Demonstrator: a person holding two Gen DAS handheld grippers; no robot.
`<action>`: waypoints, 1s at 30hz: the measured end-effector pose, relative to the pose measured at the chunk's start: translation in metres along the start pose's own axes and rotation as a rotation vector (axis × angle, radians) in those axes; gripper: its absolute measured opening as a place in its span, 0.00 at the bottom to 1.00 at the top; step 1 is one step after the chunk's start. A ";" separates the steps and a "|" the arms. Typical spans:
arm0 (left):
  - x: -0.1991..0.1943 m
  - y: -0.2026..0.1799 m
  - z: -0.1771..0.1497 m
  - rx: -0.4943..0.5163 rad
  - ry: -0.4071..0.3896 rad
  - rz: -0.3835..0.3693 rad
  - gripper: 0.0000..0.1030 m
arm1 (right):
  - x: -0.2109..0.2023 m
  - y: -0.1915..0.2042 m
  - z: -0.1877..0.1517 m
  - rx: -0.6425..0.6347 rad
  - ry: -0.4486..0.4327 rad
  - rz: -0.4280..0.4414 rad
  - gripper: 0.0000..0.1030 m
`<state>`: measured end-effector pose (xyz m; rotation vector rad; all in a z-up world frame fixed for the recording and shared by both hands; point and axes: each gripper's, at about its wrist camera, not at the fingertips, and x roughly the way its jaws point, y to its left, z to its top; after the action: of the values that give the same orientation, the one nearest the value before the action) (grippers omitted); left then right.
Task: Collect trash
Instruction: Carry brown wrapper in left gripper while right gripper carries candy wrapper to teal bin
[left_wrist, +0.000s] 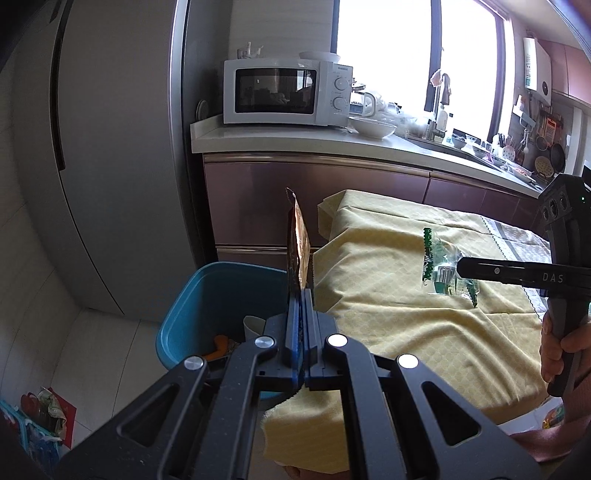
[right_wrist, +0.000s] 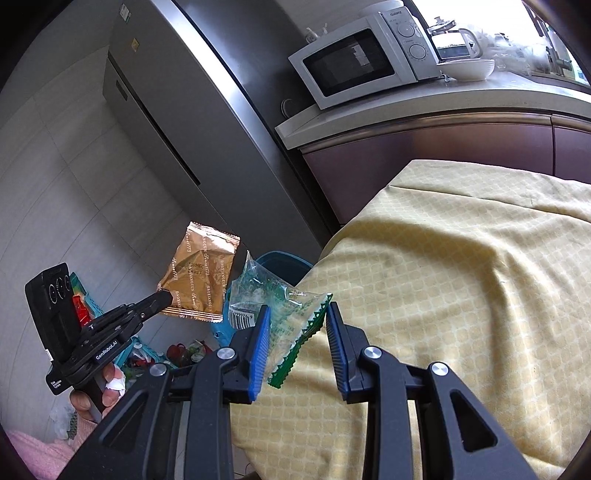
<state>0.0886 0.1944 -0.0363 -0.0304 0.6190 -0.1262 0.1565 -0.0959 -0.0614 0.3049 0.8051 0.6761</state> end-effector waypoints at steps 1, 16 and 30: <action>0.000 0.001 0.000 -0.001 0.001 0.003 0.02 | 0.002 0.001 0.001 -0.004 0.002 0.002 0.28; 0.005 0.013 -0.004 -0.027 0.015 0.033 0.02 | 0.026 0.021 0.012 -0.042 0.042 0.043 0.28; 0.013 0.020 -0.010 -0.040 0.029 0.055 0.02 | 0.044 0.036 0.018 -0.072 0.076 0.070 0.28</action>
<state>0.0954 0.2130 -0.0531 -0.0505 0.6506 -0.0606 0.1759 -0.0405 -0.0565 0.2443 0.8433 0.7840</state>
